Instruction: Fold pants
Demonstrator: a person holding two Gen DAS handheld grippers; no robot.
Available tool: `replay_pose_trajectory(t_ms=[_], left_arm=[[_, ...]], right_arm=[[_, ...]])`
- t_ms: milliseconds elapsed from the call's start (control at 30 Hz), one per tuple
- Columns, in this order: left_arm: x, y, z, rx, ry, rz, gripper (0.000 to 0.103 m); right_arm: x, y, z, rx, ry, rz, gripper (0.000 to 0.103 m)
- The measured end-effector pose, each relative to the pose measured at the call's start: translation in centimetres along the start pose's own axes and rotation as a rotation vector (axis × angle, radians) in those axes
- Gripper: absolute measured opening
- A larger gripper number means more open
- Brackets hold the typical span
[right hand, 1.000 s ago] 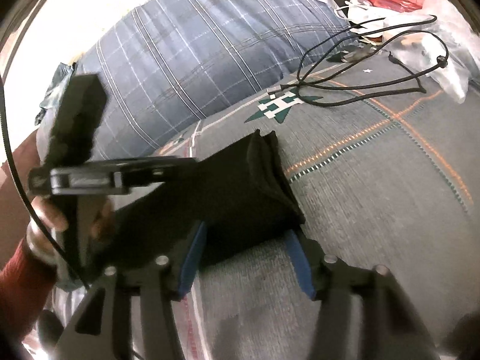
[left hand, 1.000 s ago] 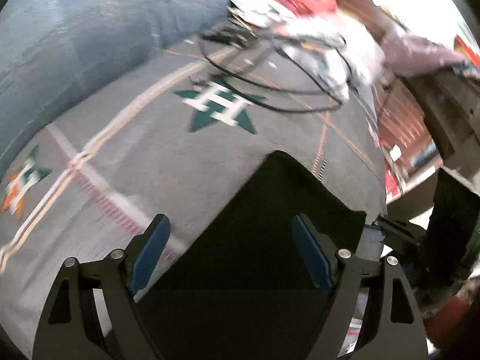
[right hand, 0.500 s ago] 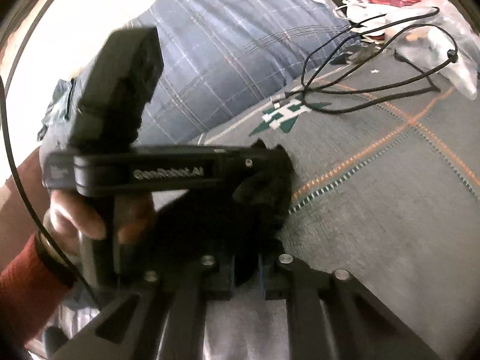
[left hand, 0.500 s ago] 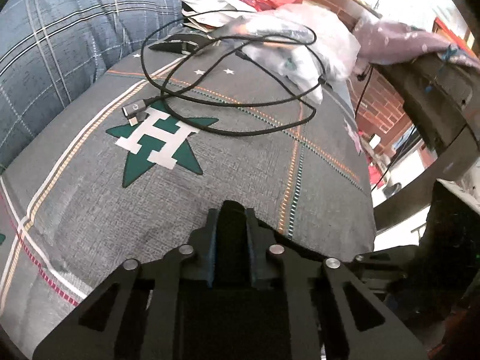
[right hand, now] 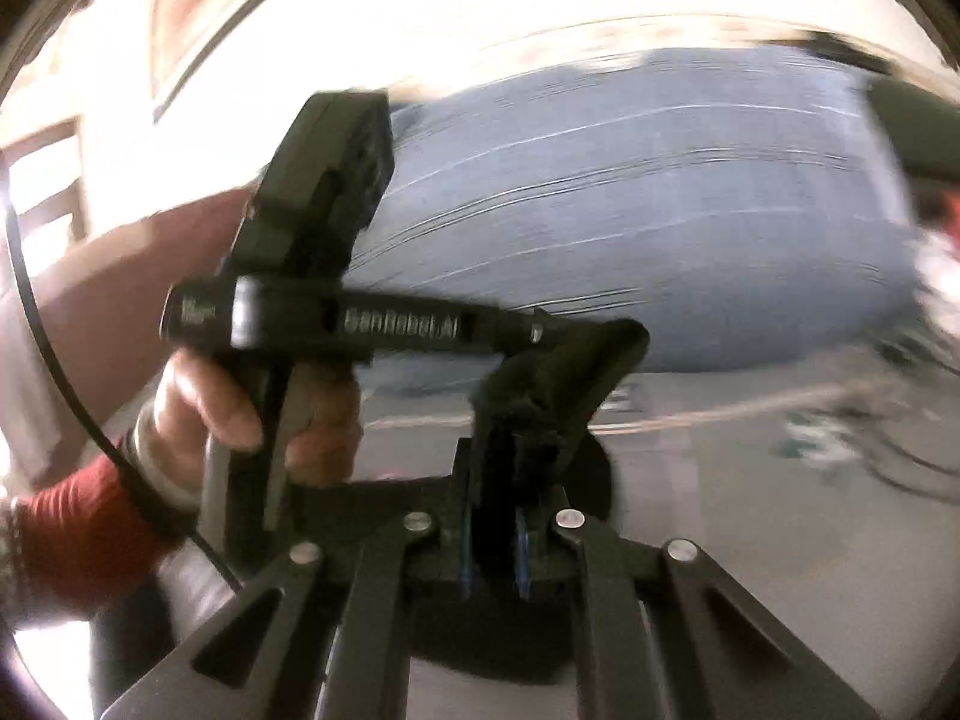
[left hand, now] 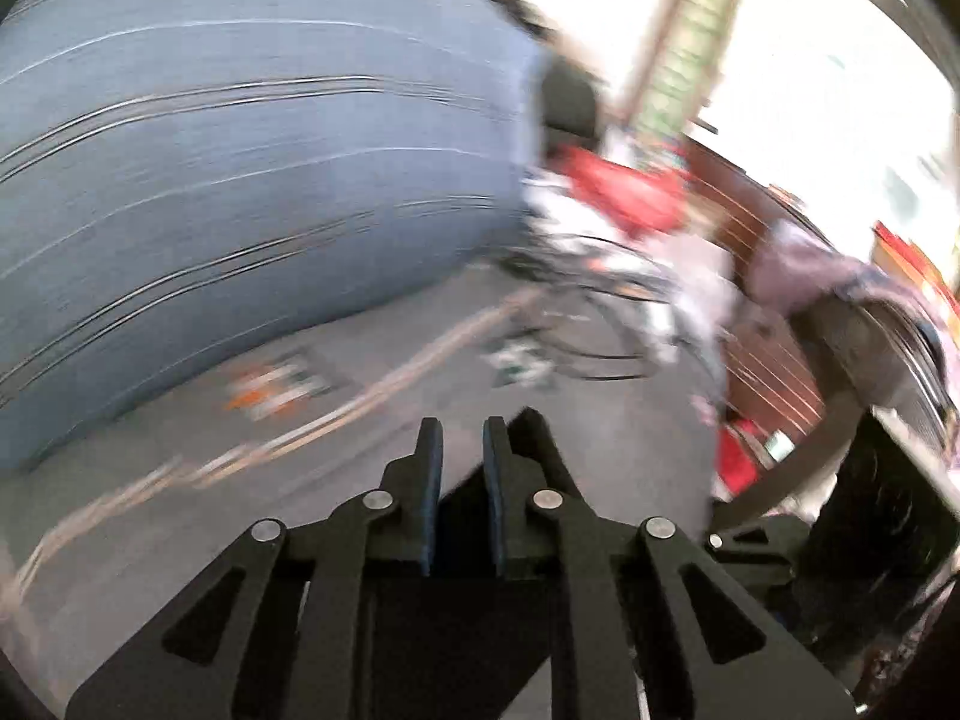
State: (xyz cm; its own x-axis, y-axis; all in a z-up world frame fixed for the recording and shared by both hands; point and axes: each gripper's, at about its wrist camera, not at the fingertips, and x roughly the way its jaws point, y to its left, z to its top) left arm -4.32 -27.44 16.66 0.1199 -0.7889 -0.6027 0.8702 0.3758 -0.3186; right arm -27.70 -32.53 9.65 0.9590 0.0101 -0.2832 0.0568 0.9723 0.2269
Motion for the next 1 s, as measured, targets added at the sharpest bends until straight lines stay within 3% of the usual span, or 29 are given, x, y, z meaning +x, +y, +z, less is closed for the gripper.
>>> replay_pose_trajectory(t_ms=[33,67,100,200,267,333,367,400,467,533,600,667,733,867,1000], left_arm=[[-0.8,1.8,-1.2,-0.048,0.004,0.041,0.03],[-1.5,3.8,-2.7,-0.106,0.011,0.089,0.05],[-2.1,5.8,-4.5,-0.172,0.021,0.134,0.056],[-3.2,9.6,-8.7,-0.307,0.059,0.215,0.056],[-4.1,10.0,-10.2,-0.311,0.054,0.263,0.056],[-4.7,9.3,-11.0,-0.302,0.04,0.284,0.056],[-4.9,8.6,-11.2,-0.292,0.026,0.281,0.056],[-4.9,8.1,-11.3,-0.286,0.016,0.28,0.057],[-4.8,6.8,-11.4,-0.273,0.001,0.282,0.058],[-4.2,5.5,-11.3,-0.258,-0.011,0.284,0.058],[-3.5,4.4,-11.3,-0.25,-0.014,0.276,0.058],[-2.7,3.5,-11.1,-0.243,-0.009,0.267,0.058],[-1.7,2.9,-11.2,-0.247,0.005,0.301,0.058],[0.9,3.4,-11.9,-0.251,0.063,0.458,0.058],[1.4,3.8,-13.3,-0.274,0.069,0.45,0.064]], right_arm=[[1.7,1.4,-0.7,-0.027,0.032,0.02,0.009],[3.4,2.4,-1.4,-0.036,0.07,0.044,0.01],[6.2,3.3,-2.7,-0.023,0.141,0.089,0.017],[10.6,4.7,-5.3,0.004,0.315,0.095,0.026],[9.9,4.6,-5.4,0.018,0.327,0.116,0.03],[7.0,3.7,-4.4,0.041,0.267,0.176,0.05],[5.3,2.9,-3.8,0.055,0.228,0.184,0.069],[4.1,2.2,-3.4,0.07,0.202,0.178,0.081],[2.6,0.2,-2.6,0.101,0.168,0.132,0.082],[2.4,-1.5,-2.1,0.113,0.148,0.035,0.072],[3.5,-2.7,-1.6,0.14,0.172,-0.04,0.039],[4.9,-3.2,-1.7,0.137,0.18,-0.093,0.026],[6.5,-3.6,-1.8,0.131,0.193,-0.13,0.026],[9.7,-4.9,-2.7,0.133,0.259,-0.176,0.019],[9.9,-5.7,-4.4,0.154,0.262,-0.153,0.017]])
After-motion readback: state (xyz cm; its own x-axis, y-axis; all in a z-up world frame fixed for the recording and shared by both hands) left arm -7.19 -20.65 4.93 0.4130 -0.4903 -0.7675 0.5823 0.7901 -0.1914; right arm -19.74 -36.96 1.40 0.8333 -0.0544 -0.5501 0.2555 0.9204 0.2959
